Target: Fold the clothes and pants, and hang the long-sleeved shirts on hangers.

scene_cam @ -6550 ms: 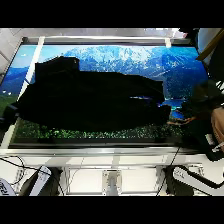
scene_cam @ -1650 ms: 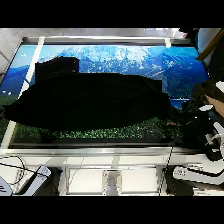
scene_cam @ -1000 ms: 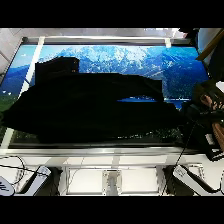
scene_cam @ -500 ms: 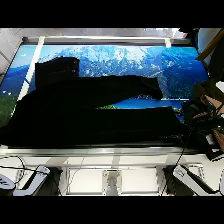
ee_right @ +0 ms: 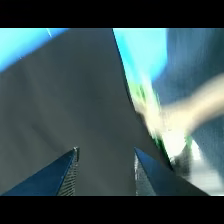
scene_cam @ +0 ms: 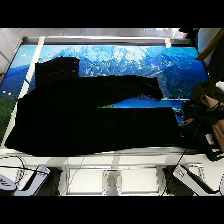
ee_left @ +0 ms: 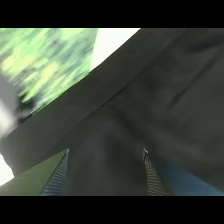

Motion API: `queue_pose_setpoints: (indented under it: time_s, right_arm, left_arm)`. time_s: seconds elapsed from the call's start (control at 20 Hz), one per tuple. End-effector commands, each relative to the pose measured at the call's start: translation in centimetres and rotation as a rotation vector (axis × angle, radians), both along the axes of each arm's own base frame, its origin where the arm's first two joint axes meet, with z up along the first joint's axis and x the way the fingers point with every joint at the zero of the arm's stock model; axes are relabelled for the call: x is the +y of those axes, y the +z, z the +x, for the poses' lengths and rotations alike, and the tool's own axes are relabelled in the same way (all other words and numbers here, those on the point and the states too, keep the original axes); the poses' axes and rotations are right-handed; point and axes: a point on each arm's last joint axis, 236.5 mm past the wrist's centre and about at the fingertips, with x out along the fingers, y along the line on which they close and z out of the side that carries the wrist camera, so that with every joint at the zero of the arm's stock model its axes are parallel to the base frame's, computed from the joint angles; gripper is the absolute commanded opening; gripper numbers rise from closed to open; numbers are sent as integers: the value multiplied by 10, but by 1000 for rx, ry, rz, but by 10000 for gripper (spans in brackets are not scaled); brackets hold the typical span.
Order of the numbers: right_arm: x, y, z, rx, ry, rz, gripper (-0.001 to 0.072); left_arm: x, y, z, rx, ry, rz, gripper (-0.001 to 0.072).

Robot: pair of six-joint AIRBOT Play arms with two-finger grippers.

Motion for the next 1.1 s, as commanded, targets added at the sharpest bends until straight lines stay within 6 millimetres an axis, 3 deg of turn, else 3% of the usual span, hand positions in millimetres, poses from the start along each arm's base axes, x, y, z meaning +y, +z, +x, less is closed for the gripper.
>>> queue_pose_setpoints:
  time_s: [0.0,0.15,0.35,0.55,0.8,1.05]
  right_arm:
    - [-7,54,72,-254,-107,-3,376]
    - [29,7,96,-133,-3,91,377]
    - [70,-55,150,-38,84,180,378]
    - [81,-106,182,42,113,198,377]
    - [64,-133,174,105,136,119,377]
    - [74,-138,175,111,135,155,376]
  left_arm:
    - [-9,18,43,-133,-45,-8,559]
    - [-32,7,65,-122,-126,-47,559]
    - [-48,15,83,-181,-150,-85,558]
    - [-56,18,86,-205,-156,-120,558]
    - [-57,18,86,-205,-158,-124,558]
    - [-58,18,87,-205,-162,-124,558]
